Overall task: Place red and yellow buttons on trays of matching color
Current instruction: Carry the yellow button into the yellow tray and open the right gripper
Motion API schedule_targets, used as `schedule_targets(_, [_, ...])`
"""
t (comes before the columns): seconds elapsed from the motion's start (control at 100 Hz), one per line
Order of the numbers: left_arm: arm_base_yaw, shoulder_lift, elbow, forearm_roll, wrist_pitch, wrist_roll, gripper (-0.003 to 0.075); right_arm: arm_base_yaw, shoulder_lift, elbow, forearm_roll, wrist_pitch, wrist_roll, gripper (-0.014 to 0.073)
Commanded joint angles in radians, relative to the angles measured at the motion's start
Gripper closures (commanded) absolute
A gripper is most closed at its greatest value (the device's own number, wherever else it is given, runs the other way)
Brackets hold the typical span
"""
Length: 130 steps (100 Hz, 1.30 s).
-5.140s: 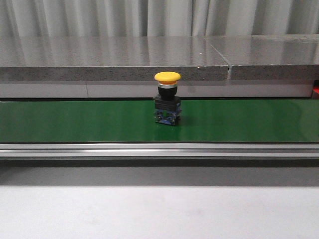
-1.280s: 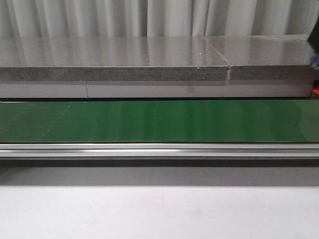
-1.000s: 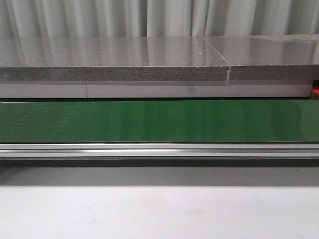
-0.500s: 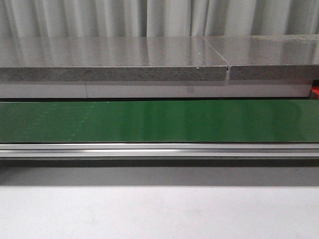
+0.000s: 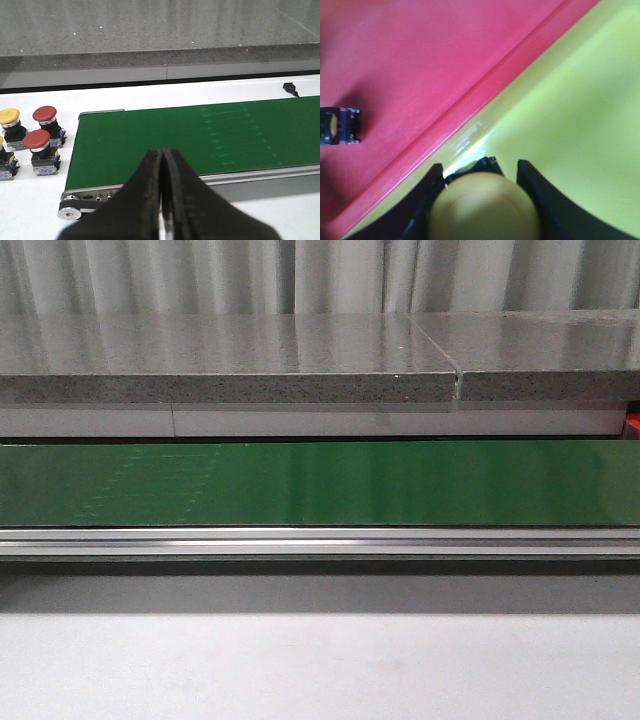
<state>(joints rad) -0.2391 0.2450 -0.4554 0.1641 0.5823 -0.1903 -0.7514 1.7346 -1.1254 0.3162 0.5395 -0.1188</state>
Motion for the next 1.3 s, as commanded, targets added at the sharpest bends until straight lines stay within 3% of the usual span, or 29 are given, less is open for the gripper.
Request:
schedule_targets(0.0, [-0.007, 0.01, -0.025, 0.006, -0.071, -0.004, 0.0739, -0.007, -0.028, -0.03, -0.002, -0.036, -0.001, 0.0504])
schedule_targets(0.38, [-0.007, 0.01, -0.025, 0.006, -0.071, -0.004, 0.0739, -0.007, 0.019, -0.029, -0.002, -0.029, -0.003, 0.048])
schedule_targets(0.59, [-0.007, 0.01, -0.025, 0.006, -0.071, -0.004, 0.0739, -0.007, 0.019, -0.029, -0.002, -0.021, -0.004, 0.0345])
schedule_targets(0.93, [-0.007, 0.01, -0.025, 0.006, -0.071, -0.004, 0.0739, -0.007, 0.019, -0.029, -0.001, -0.003, -0.004, 0.0043])
schedule_targets(1.29, [-0.007, 0.01, -0.025, 0.006, -0.071, -0.004, 0.0739, -0.002, -0.082, -0.031, 0.046, -0.028, -0.004, 0.0031])
